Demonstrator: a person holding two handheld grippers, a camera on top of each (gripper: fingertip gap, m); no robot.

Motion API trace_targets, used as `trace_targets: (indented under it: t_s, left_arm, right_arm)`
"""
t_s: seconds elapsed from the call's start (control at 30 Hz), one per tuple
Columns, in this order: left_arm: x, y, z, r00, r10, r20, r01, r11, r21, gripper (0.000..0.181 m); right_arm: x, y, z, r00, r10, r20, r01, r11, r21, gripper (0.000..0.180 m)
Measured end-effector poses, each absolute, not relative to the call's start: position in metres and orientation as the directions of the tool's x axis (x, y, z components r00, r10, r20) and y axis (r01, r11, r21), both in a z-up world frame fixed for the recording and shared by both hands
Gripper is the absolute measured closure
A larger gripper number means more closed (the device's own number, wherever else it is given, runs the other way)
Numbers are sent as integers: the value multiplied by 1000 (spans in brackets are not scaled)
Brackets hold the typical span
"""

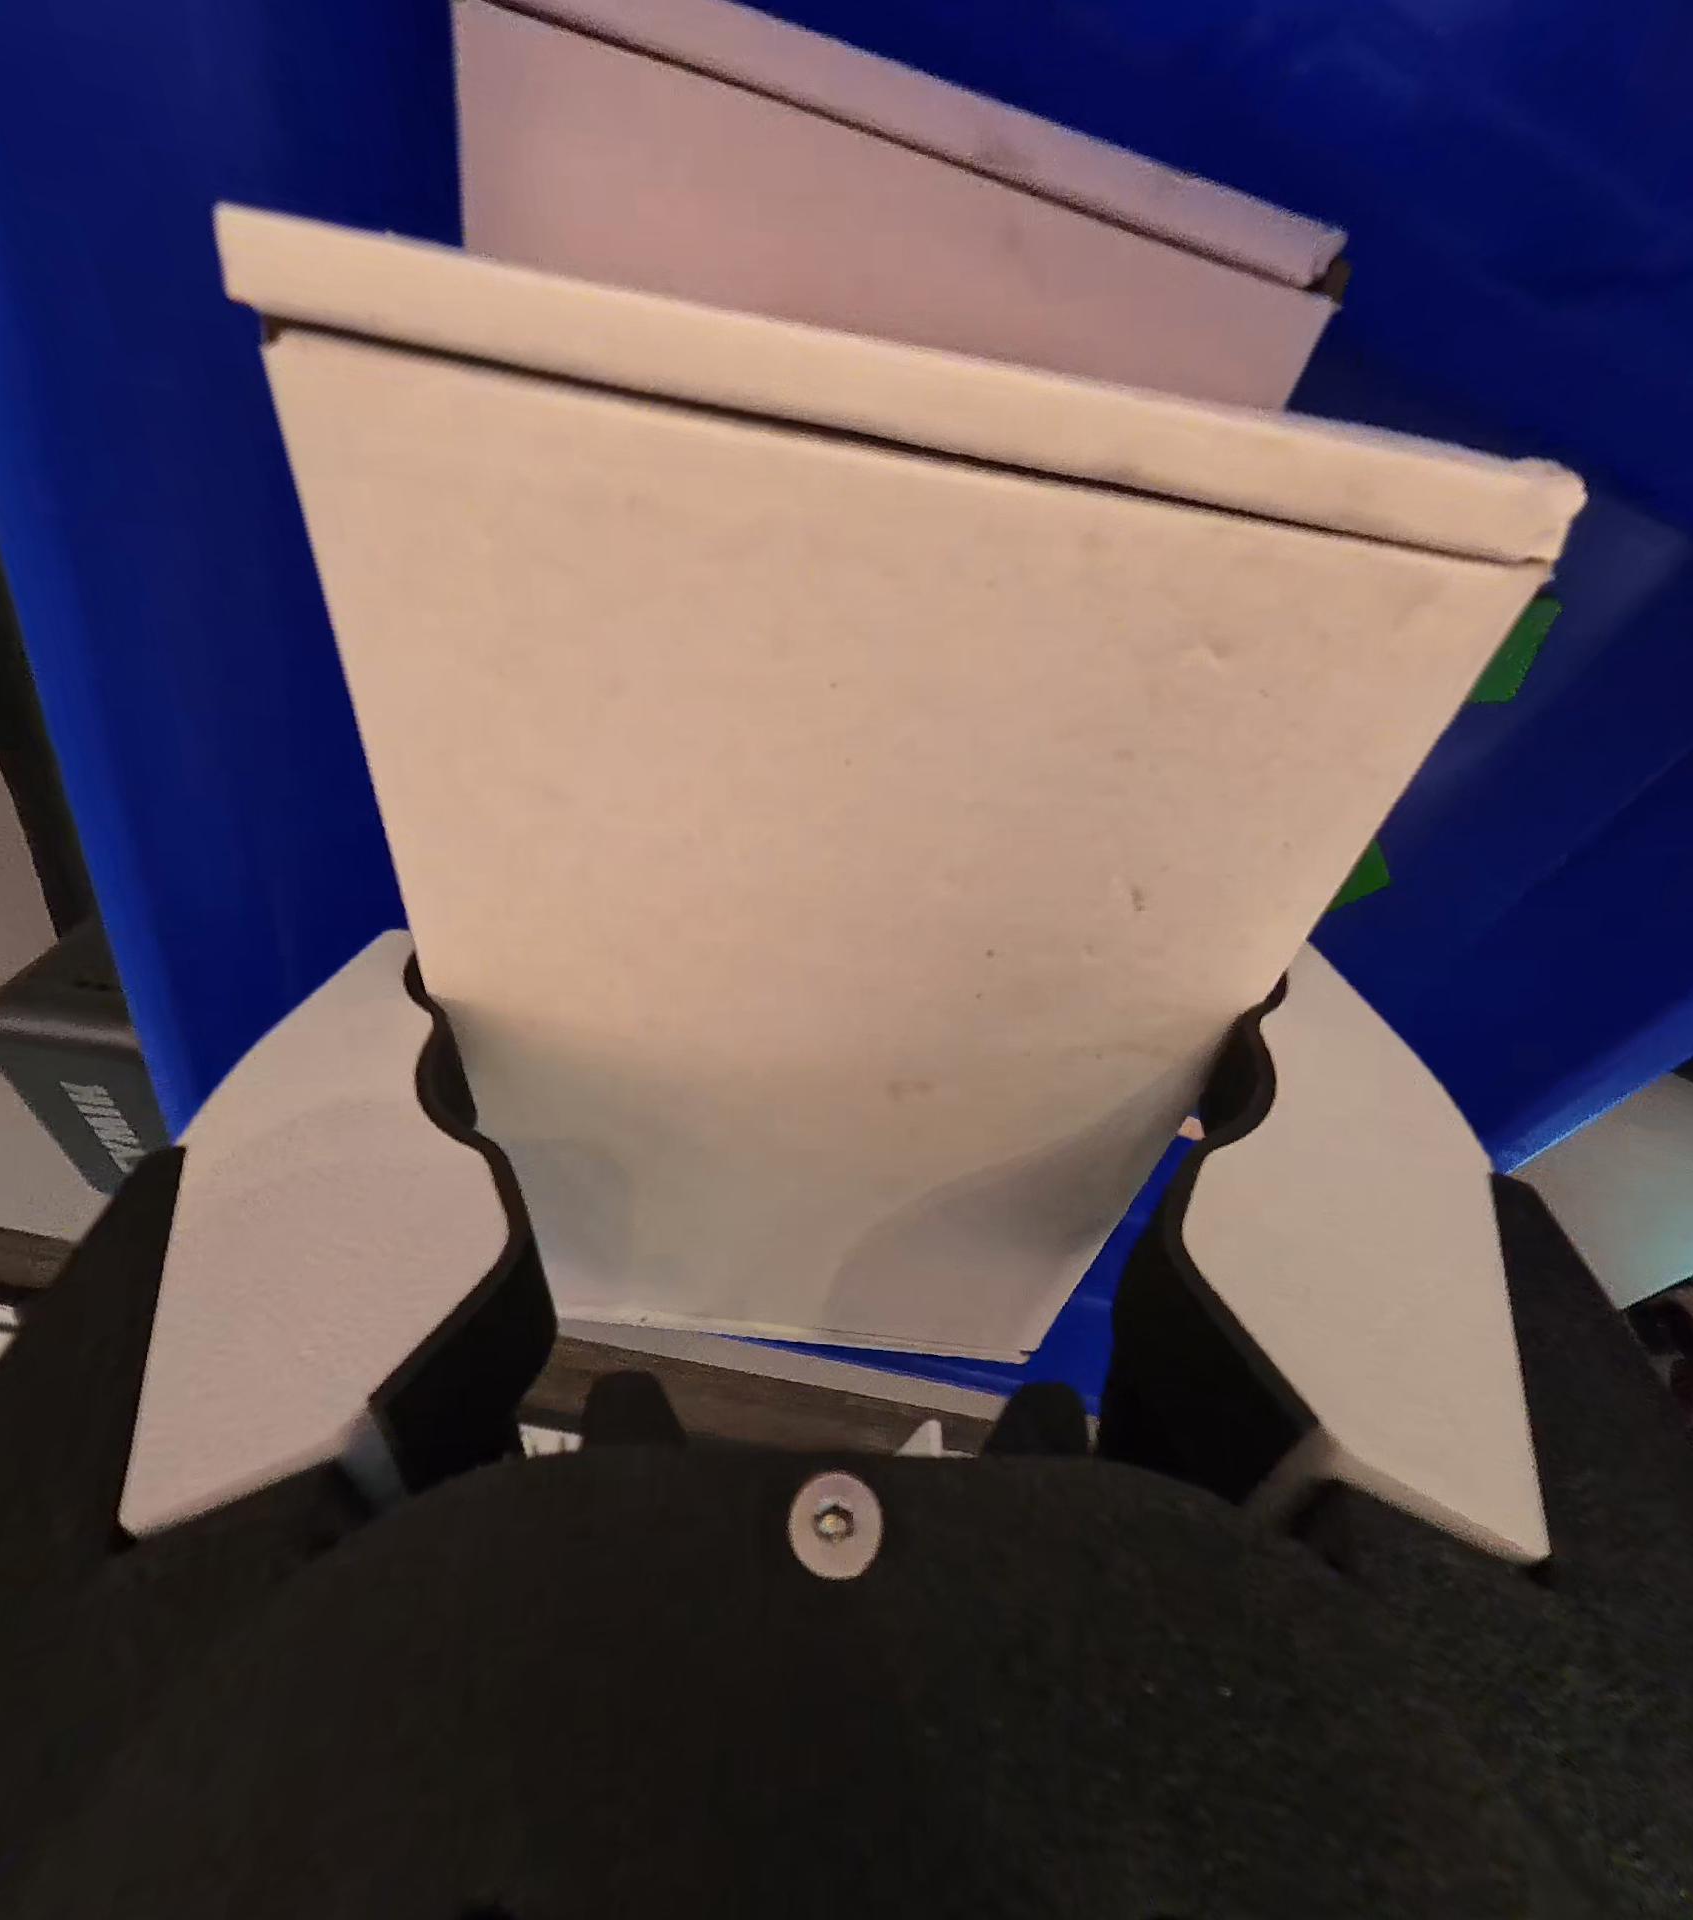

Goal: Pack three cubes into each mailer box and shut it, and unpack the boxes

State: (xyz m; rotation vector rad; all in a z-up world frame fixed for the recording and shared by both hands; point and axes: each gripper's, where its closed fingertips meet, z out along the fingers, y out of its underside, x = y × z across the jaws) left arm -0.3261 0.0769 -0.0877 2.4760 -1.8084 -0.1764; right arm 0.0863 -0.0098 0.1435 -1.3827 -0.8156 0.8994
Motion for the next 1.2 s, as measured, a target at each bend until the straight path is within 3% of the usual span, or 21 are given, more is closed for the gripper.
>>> trace_targets:
  t_s: [0.63, 1.2]
  left_arm:
    - [-327, 81, -74, 328, -940, -98, -936, -338, 104, 47]
    - [-328, 83, -31, 322, -932, -166, -933, -342, 110, 48]
  right_arm:
    - [88, -11, 142, 439, 898, -40, -46, -22, -999, 97]
    - [87, -13, 138, 429, 902, -39, -26, -31, -999, 97]
